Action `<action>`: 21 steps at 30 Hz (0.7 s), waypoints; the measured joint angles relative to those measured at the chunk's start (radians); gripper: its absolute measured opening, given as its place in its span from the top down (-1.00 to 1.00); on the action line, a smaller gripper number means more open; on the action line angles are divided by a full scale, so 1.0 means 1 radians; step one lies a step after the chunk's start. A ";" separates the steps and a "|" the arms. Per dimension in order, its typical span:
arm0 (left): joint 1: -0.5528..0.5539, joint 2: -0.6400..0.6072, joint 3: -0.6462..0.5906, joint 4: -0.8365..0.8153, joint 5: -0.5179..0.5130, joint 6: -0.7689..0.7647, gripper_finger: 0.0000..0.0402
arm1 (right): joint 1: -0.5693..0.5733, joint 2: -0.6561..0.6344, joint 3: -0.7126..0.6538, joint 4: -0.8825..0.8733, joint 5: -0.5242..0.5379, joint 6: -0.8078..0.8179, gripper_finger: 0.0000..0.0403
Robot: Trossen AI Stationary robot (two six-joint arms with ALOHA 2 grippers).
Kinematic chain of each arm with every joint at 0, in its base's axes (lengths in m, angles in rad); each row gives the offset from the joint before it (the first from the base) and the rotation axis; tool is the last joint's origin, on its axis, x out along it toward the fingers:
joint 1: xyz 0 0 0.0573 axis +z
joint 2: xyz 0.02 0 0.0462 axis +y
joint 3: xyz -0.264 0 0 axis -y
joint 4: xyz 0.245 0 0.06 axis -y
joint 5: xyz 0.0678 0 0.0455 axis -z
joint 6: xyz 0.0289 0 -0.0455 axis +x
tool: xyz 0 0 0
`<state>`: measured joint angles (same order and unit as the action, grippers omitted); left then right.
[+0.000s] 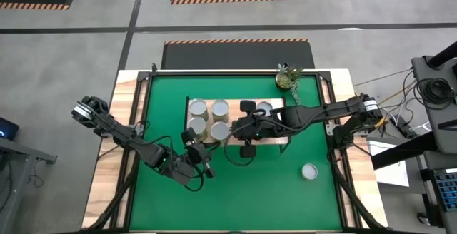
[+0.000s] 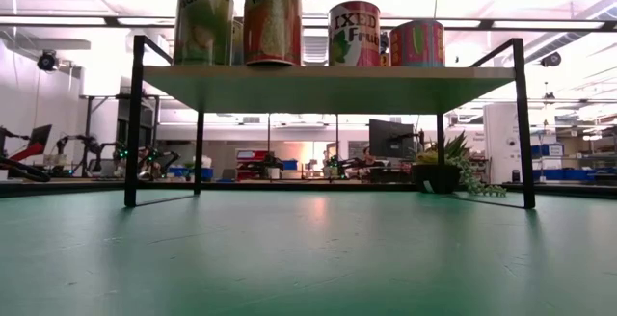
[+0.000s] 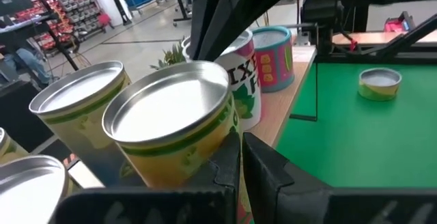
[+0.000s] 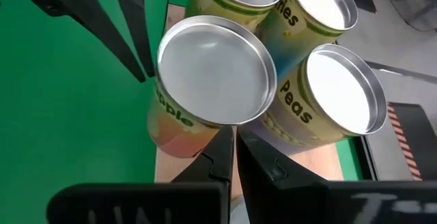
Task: Pick and place cans onto a shelf
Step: Put the canned pineapple on the shelf
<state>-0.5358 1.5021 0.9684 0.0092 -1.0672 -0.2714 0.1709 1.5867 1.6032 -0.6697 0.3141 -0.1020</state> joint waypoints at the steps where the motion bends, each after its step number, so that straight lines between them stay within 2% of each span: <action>1: -0.001 0.000 0.000 -0.009 0.000 -0.003 1.00 | 0.001 0.000 0.000 0.000 0.000 -0.001 0.96; 10: -0.035 -0.004 0.000 -0.032 0.003 -0.002 1.00 | 0.012 -0.010 -0.001 0.000 0.045 -0.027 0.96; 21: -0.028 -0.005 0.000 -0.035 0.003 -0.001 1.00 | -0.001 0.015 -0.002 0.173 0.053 -0.138 0.96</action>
<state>-0.5640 1.4971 0.9684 -0.0259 -1.0644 -0.2729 0.1699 1.6019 1.6009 -0.4962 0.3669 -0.2399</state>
